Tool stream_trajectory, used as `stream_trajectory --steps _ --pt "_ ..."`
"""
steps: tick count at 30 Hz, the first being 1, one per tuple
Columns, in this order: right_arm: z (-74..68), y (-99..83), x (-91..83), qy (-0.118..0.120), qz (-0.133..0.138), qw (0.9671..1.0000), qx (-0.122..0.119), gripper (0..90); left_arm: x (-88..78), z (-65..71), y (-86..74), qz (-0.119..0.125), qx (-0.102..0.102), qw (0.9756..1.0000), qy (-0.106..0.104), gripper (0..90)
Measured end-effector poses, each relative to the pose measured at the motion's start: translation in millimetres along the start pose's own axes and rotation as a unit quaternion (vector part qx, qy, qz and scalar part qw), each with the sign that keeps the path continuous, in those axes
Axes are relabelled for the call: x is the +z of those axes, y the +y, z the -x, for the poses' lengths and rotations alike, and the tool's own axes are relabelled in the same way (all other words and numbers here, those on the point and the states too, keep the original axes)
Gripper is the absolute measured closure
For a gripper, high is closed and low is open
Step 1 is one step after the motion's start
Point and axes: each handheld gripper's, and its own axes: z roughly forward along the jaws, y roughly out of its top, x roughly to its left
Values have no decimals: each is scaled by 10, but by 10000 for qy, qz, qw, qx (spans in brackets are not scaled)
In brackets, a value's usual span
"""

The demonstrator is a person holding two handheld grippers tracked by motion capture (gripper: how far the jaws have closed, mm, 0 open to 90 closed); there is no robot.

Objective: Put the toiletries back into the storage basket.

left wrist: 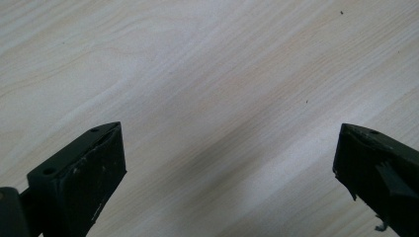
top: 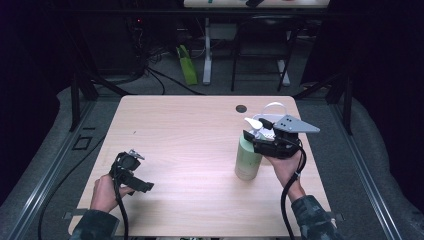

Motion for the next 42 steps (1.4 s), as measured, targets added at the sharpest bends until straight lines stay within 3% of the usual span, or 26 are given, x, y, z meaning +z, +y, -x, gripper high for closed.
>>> stream_trajectory --steps 8,16,42 --pt "12 -8 -18 97 130 9998 124 500 10 2 1 -52 30 10000 -13 0" --pt "34 -15 -39 84 255 9995 167 584 11 2 1 -59 35 10000 -12 0" --pt "30 -29 -34 20 325 9993 195 629 19 -1 -2 -100 32 9999 -7 0"
